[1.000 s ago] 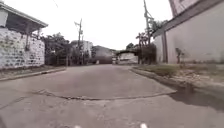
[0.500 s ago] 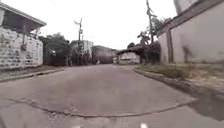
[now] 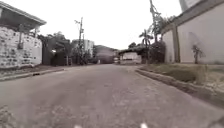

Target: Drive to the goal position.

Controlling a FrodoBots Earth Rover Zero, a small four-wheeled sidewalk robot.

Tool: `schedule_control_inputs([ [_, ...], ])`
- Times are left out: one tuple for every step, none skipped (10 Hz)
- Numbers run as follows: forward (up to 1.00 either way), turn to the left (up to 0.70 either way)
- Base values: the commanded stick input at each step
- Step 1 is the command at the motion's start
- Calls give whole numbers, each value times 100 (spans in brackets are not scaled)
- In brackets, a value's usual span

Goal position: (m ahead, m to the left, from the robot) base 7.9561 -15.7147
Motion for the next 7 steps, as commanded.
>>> schedule_control_inputs([
  [100,0],
  [100,0],
  [100,0],
  [100,0],
  [100,0],
  [100,0],
  [100,0],
])
